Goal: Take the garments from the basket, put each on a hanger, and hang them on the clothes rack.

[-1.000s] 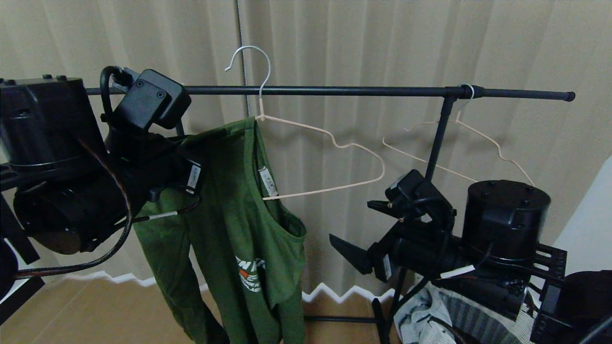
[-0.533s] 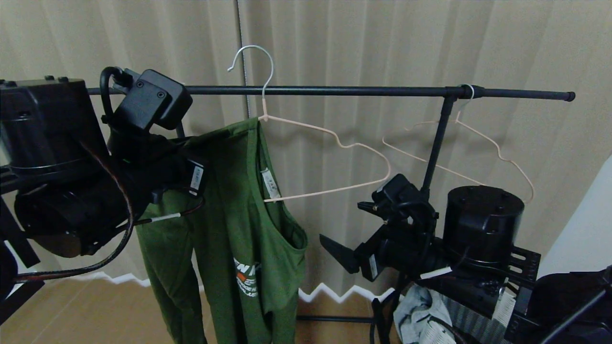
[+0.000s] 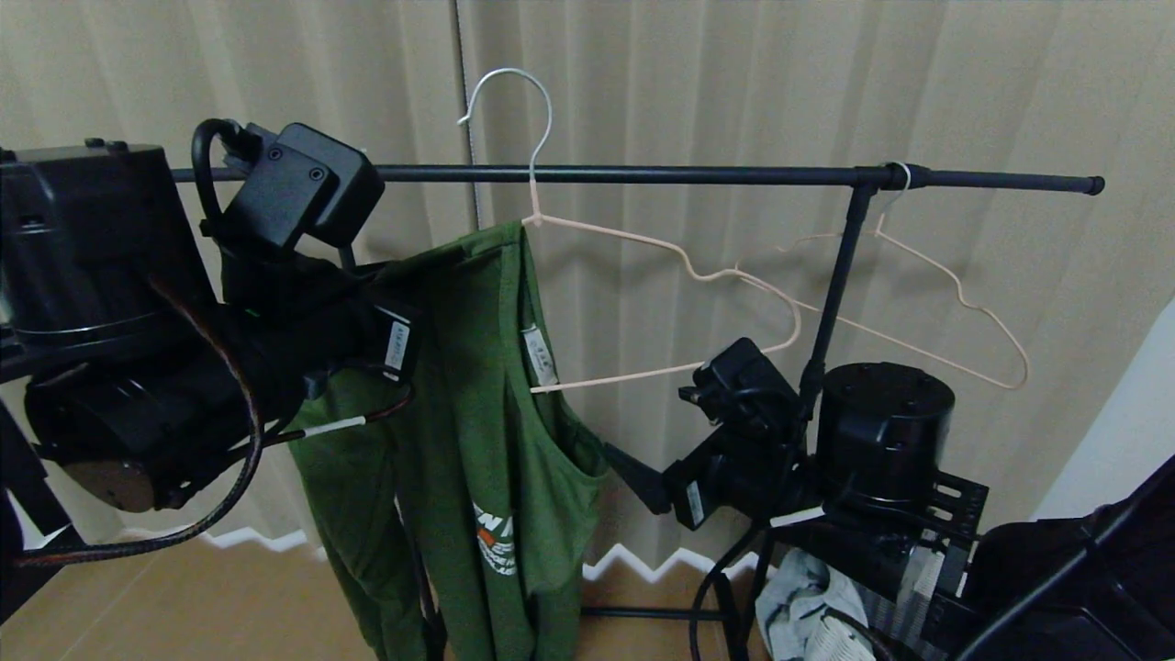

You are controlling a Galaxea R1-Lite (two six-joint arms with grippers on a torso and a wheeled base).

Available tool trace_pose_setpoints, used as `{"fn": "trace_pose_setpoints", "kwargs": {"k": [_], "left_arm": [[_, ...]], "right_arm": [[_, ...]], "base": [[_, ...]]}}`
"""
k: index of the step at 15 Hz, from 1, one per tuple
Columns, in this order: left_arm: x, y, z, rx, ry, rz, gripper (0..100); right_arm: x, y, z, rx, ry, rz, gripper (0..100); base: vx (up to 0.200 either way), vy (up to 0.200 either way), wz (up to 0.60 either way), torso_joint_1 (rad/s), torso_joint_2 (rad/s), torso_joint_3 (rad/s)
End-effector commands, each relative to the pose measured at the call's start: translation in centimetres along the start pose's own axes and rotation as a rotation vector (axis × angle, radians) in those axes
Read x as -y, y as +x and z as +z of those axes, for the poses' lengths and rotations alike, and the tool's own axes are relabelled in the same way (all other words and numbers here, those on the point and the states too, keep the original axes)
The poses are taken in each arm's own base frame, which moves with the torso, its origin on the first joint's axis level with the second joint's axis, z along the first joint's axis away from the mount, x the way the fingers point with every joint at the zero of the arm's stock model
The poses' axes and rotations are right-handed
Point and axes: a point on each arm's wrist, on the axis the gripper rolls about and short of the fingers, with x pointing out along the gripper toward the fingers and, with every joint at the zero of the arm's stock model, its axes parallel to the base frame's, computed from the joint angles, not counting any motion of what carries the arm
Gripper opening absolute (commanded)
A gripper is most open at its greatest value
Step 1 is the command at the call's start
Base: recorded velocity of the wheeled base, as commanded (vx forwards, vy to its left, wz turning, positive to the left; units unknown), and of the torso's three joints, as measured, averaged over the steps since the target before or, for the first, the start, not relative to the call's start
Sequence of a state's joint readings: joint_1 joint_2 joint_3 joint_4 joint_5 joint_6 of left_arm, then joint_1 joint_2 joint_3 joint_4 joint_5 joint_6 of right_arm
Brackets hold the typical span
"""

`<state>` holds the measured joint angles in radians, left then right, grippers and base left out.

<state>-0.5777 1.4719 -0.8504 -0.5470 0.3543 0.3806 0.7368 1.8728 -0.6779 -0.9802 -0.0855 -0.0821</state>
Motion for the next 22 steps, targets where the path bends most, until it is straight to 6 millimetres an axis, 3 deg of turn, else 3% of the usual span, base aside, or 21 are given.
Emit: {"fn": "trace_pose_setpoints", "kwargs": {"k": [1, 7, 11, 15, 18, 22], "left_arm": [[0.2, -0.1, 0.2, 0.008, -0.010, -0.009, 0], [0.6, -0.7, 0.6, 0.027, -0.024, -0.029, 0], [0.3, -0.7, 0.7, 0.027, -0.020, -0.013, 0], [-0.7, -1.0, -0.7, -0.029, 0.099, 0.040, 0], [-1.0, -1.6, -2.0, -0.064, 0.153, 0.045, 0], [-1.4, -1.8, -4.4, -0.152, 0.255, 0.057, 0]], "right_arm": [[-0.5, 0.8, -0.1, -0.002, -0.004, 0.013, 100], [-0.3, 2.6, -1.9, -0.056, -0.005, -0.013, 100], [0.4, 1.6, -3.9, -0.138, -0.011, -0.072, 100], [5.1, -1.4, -3.5, -0.121, 0.015, -0.218, 100], [8.9, -2.0, -2.4, -0.078, 0.039, -0.337, 100], [10.4, -1.6, -0.7, -0.012, 0.041, -0.377, 100]], "base": [[0.000, 0.000, 0.00, 0.000, 0.00, 0.000], [0.000, 0.000, 0.00, 0.000, 0.00, 0.000], [0.000, 0.000, 0.00, 0.000, 0.00, 0.000], [0.000, 0.000, 0.00, 0.000, 0.00, 0.000], [0.000, 0.000, 0.00, 0.000, 0.00, 0.000], [0.000, 0.000, 0.00, 0.000, 0.00, 0.000]]}}
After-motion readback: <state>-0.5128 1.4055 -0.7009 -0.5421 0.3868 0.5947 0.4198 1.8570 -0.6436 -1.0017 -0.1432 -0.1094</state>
